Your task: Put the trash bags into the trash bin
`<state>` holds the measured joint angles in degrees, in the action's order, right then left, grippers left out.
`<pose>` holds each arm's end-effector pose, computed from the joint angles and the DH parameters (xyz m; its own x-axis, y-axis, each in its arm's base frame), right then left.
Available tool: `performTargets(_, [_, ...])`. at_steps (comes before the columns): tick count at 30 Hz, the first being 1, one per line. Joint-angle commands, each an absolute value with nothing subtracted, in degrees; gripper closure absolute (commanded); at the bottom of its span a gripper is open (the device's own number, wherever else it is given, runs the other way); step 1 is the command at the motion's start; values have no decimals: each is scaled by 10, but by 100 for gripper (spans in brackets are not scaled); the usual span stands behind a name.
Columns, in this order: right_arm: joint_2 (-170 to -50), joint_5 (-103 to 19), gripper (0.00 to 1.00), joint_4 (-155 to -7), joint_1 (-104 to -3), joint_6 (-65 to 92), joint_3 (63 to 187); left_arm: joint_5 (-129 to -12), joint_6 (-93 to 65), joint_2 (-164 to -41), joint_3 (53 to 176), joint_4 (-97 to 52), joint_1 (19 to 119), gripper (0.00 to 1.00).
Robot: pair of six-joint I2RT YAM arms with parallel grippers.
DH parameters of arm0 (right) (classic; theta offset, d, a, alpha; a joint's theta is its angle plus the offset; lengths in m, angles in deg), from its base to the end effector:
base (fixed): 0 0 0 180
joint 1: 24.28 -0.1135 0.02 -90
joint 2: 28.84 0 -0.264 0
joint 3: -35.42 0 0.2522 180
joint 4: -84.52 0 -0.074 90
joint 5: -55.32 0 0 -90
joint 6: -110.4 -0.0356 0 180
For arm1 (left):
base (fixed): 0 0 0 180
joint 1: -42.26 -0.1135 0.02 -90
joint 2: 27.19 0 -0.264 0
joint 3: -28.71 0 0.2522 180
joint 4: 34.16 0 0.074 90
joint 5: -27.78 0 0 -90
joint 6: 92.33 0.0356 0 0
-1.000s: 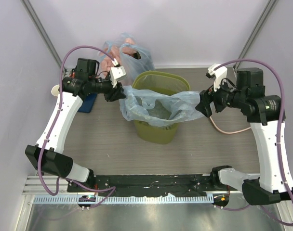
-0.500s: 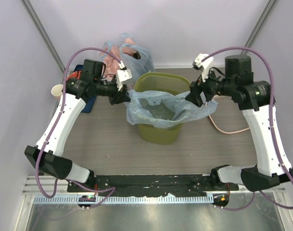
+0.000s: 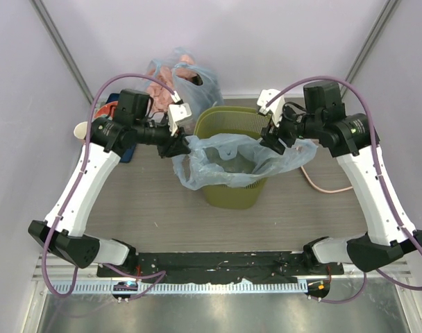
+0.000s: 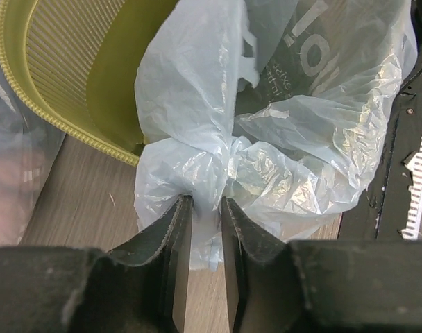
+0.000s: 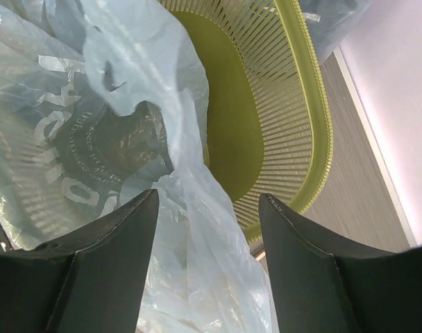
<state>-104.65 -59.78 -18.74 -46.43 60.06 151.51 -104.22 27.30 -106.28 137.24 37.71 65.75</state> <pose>0.2102 0.1019 0.4694 -0.0041 -0.6257 -0.7801 -0.8574 0.4037 -0.3192 0.2325 -0.1270 0.4289 -0.1675 0.4734 -0.8648 0.9571 0.2884 -0.0275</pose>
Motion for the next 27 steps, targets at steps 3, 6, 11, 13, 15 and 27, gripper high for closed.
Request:
performTargets(3, [-1053, -591, 33, -185, -483, 672, 1503, -1020, 253, -1045, 1378, 364, 659, 69])
performTargets(6, [-1055, -581, 33, -190, -484, 684, 1492, -1013, 263, -1045, 1384, 368, 659, 66])
performTargets(11, [-1049, -524, 44, -248, -483, 676, 1457, -999, 285, -1047, 1403, 378, 658, 66])
performTargets(13, [-1048, -507, 51, -259, -484, 668, 1452, -996, 289, -1050, 1414, 376, 656, 65])
performTargets(15, [-1048, -492, 71, -262, -484, 667, 1450, -996, 294, -1056, 1425, 377, 653, 63])
performTargets(27, [-1031, -440, 99, -316, -484, 596, 1436, -1028, 330, -1087, 1447, 369, 652, 52])
